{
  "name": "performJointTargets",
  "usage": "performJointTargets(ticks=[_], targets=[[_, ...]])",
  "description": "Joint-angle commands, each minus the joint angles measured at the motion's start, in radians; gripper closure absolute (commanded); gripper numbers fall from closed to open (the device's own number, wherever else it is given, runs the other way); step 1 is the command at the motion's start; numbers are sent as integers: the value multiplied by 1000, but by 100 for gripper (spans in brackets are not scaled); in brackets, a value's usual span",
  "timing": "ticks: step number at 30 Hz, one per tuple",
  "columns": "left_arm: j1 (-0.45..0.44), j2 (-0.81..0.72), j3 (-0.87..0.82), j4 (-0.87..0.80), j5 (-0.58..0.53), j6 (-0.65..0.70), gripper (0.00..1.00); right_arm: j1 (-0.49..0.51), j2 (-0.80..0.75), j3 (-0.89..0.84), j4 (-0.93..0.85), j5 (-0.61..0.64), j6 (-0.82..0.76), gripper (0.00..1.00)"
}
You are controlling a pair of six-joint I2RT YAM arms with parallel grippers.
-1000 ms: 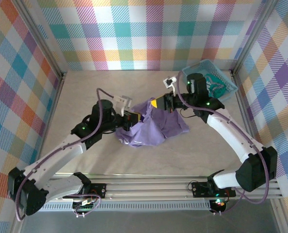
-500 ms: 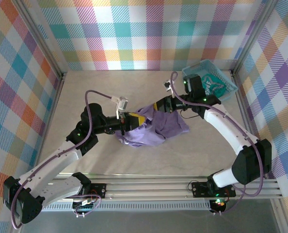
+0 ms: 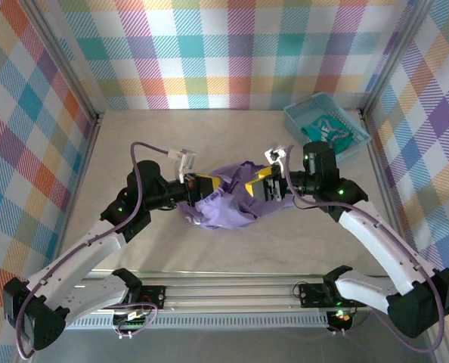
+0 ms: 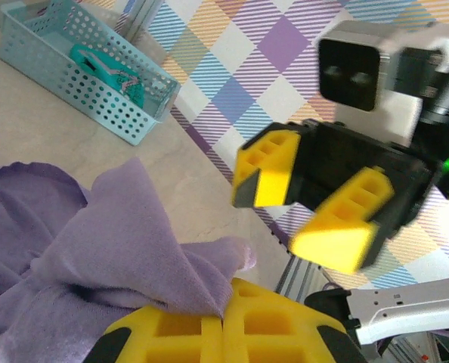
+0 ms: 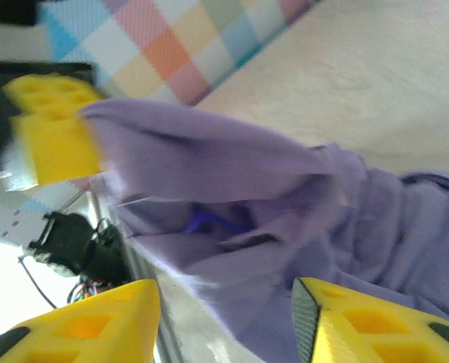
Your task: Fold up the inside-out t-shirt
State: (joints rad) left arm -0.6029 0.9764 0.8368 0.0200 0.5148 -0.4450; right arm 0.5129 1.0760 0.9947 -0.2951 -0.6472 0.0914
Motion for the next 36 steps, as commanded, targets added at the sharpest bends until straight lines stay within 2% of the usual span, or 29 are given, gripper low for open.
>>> performJointTargets(ticks=[1,8,15,17,21,23,25,26,29,30,32,36], targets=[[10,-21,35,-22,-18,29,100,37,27,15,104,-45,-86,47],[9,-26,36,-25,-6,32,100,94,122,97,100,-53,-182,44],[9,-28,33,-27,-9,34,100,110,187,116,140,-85,-181,45],[9,-24,34,-25,-6,34,100,111,195,126,141,-66,-182,56],[9,-28,30,-31,-22,40,100,112,173,135,128,-80,-209,99],[10,-30,31,-44,-52,45,100,111,148,147,114,-104,-199,100],[9,-30,43,-91,-125,58,100,111,136,173,105,-118,-113,100],[10,-28,58,-142,-196,72,97,111,144,199,97,-127,-63,100],[9,-29,111,-332,-478,118,72,111,198,258,132,-158,134,100],[10,-40,118,-375,-516,136,65,112,231,279,149,-163,229,100],[4,-85,99,-408,-540,136,56,111,277,308,163,-167,333,100],[-27,-209,15,-367,-459,84,42,111,322,340,174,-134,395,100]])
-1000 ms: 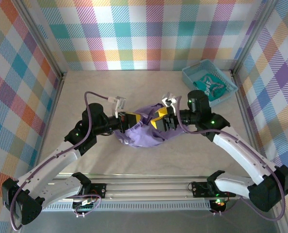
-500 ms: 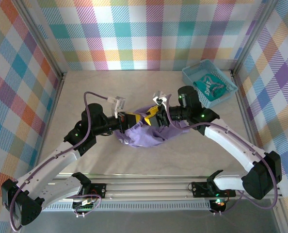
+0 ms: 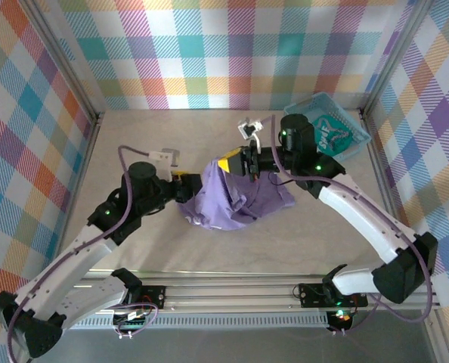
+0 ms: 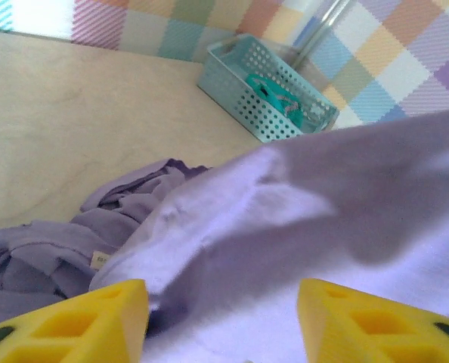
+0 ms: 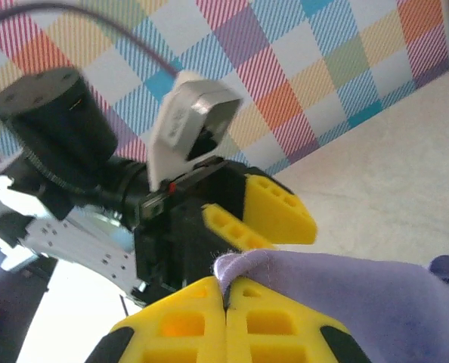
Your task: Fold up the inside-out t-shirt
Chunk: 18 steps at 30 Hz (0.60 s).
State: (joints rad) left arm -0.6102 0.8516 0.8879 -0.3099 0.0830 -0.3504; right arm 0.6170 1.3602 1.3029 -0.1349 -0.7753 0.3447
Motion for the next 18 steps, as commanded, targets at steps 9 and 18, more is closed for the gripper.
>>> performJointTargets(ticks=[9,18], targets=[[-131,58,20,97,71,-10,35,4,69,77,-58,3,99,100],[-145,283,111,217,130,12,73,-32,76,84,-63,-29,125,100]])
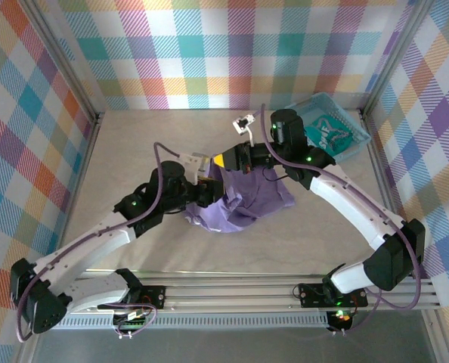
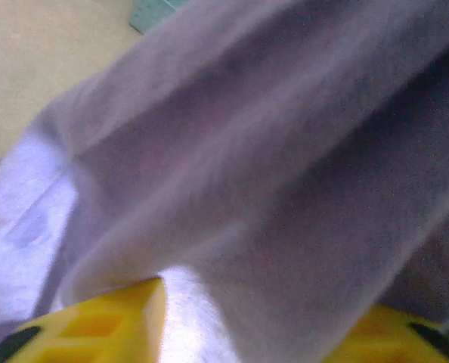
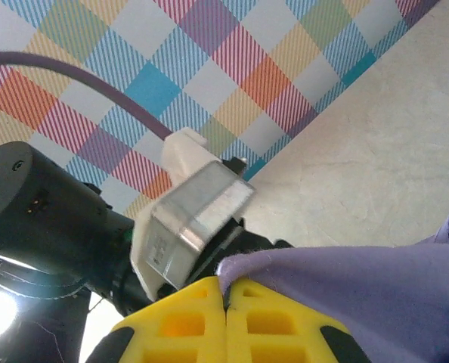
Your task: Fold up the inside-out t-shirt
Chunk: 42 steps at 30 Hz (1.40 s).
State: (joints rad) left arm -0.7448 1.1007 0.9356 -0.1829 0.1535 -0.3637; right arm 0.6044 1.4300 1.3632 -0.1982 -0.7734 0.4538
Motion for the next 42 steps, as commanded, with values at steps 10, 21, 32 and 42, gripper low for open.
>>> performJointTargets(ticks=[10,21,32,42], targets=[[67,-93,-114,325,389,54,100,-79,65,107,-280,312,-187,72],[114,-98,-123,331,222,-19,100,-32,-273,-280,-143,291,-326,48],[118,-141,-118,293,134,-21,100,52,-238,-346,-82,413,-198,50],[118,-140,-118,288,140,-14,100,63,-174,-383,120,332,-73,50]])
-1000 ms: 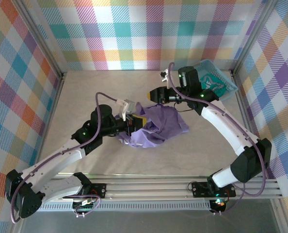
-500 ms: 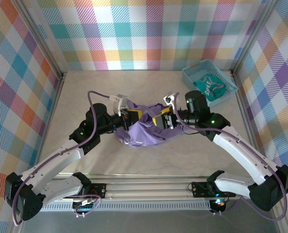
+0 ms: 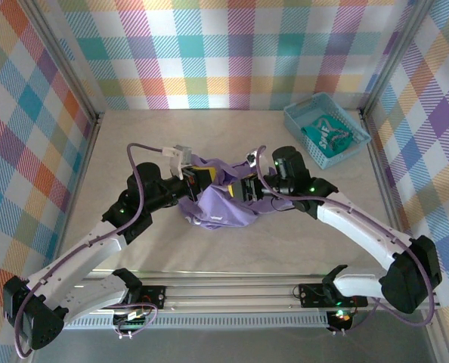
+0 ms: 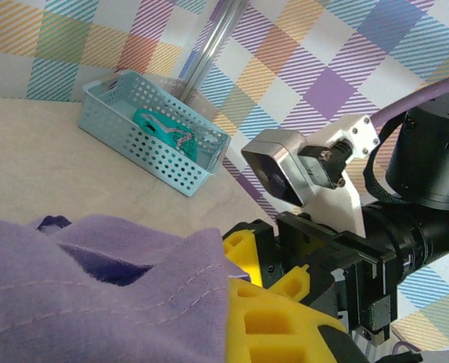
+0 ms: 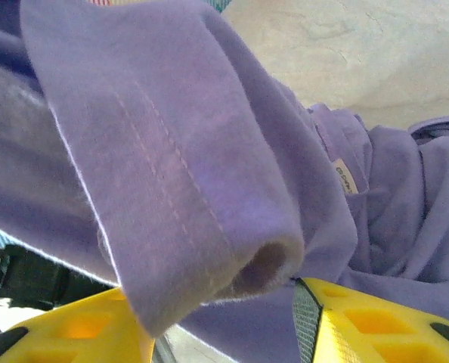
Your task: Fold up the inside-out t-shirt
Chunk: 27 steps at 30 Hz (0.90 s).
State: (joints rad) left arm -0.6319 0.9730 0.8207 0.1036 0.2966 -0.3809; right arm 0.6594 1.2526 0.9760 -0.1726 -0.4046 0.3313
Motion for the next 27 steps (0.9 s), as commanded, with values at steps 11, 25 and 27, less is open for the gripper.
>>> performJointTargets(ticks=[11,25,27], targets=[[6,-8,-5,0,-9,7,100,8,-58,15,-27,71,55,50],[6,-3,-5,0,-13,9,100,43,-67,17,16,-16,135,55],[5,-4,-4,-1,-12,11,100,45,-54,19,37,-29,149,55]])
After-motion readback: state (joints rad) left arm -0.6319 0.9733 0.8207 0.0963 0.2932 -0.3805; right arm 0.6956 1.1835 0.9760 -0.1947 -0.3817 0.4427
